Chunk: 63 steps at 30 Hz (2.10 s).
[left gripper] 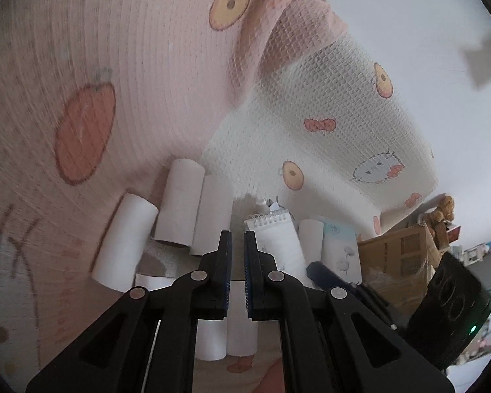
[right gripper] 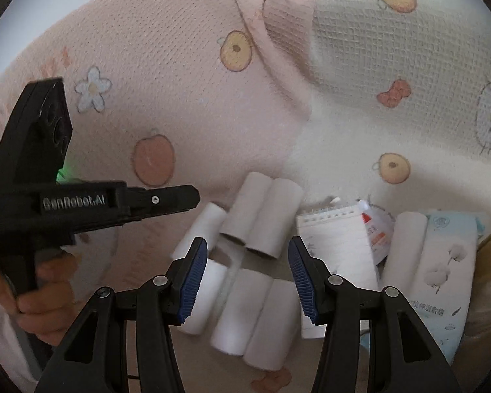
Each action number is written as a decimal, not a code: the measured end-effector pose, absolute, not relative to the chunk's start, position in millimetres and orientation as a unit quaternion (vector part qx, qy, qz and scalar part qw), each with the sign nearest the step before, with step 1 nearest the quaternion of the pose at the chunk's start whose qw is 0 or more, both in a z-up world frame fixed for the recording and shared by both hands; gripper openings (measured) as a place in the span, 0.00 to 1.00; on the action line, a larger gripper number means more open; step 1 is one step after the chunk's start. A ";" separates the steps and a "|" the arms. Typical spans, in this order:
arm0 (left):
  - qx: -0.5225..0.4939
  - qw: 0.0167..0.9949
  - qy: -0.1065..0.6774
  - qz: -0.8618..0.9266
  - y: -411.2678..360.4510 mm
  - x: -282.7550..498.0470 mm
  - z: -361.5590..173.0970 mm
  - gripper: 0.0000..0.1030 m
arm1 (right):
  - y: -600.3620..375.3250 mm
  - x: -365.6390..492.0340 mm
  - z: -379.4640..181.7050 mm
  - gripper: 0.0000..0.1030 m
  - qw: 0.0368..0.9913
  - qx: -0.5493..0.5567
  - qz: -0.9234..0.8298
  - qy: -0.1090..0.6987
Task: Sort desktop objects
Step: 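Move the left gripper back toward the pile of white tubes, then close the left gripper around a standing white paper tube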
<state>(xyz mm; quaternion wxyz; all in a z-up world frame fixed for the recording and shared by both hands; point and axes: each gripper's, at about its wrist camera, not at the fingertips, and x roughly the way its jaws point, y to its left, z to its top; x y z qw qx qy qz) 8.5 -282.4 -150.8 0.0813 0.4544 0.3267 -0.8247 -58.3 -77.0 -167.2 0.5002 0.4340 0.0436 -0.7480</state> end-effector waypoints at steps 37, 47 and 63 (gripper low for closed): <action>0.607 0.126 0.258 -0.741 -275.0 -86.5 -234.8 0.31 | -120.6 -107.6 -250.5 0.39 0.491 0.492 -0.719 -0.020; 0.655 0.092 0.261 -0.703 -270.6 -103.3 -255.1 0.46 | -130.6 -111.6 -251.1 0.39 0.489 0.494 -0.719 -0.010; 0.568 0.077 0.243 -0.783 -256.1 -63.4 -206.5 0.45 | -107.9 -123.5 -239.2 0.39 0.493 0.511 -0.699 -0.083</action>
